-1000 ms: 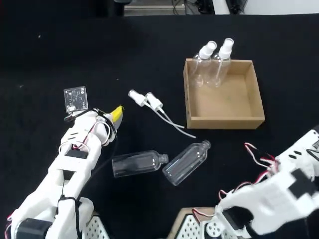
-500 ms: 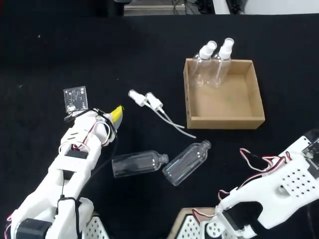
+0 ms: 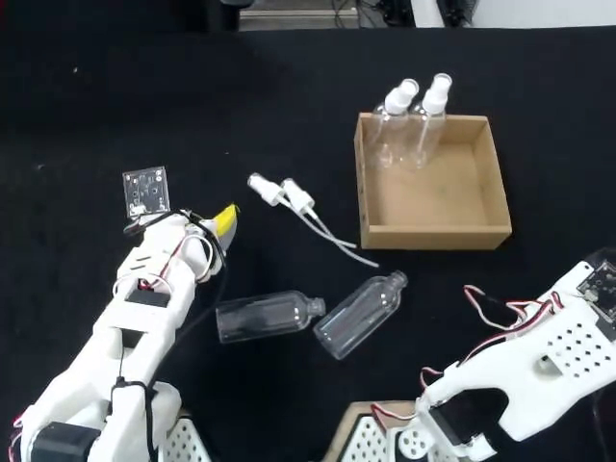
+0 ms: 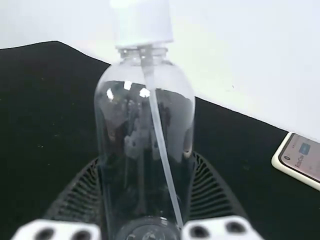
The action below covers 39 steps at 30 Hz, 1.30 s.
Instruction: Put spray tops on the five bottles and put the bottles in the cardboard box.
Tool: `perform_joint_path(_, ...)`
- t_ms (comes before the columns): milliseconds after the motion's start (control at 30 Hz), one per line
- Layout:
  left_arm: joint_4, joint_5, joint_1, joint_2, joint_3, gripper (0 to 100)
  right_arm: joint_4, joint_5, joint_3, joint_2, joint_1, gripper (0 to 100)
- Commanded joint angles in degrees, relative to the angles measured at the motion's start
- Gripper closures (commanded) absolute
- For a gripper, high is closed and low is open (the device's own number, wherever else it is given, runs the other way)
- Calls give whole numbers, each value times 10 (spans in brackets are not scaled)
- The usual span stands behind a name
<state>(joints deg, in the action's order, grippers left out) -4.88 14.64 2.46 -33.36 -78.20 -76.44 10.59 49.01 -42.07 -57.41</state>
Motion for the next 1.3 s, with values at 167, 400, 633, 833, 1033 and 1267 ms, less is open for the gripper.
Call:
perform_joint_path(167, -11, 3, 9, -15, 7, 750, -3, 6, 25, 1, 8, 785)
perform_joint_path(400, -11, 3, 9, -15, 7, 750, -13, 6, 40, 4, 8, 783)
perform_joint_path(633, -11, 3, 9, -15, 7, 750, -79, 6, 109, 46, 19, 671)
perform_joint_path(833, -11, 3, 9, -15, 7, 750, -79, 4, 145, 109, 16, 652)
perform_joint_path(1033, -11, 3, 9, -15, 7, 750, -76, 5, 190, 187, 15, 652)
perform_joint_path(1267, -11, 3, 9, -15, 7, 750, -76, 4, 284, 319, 4, 653)
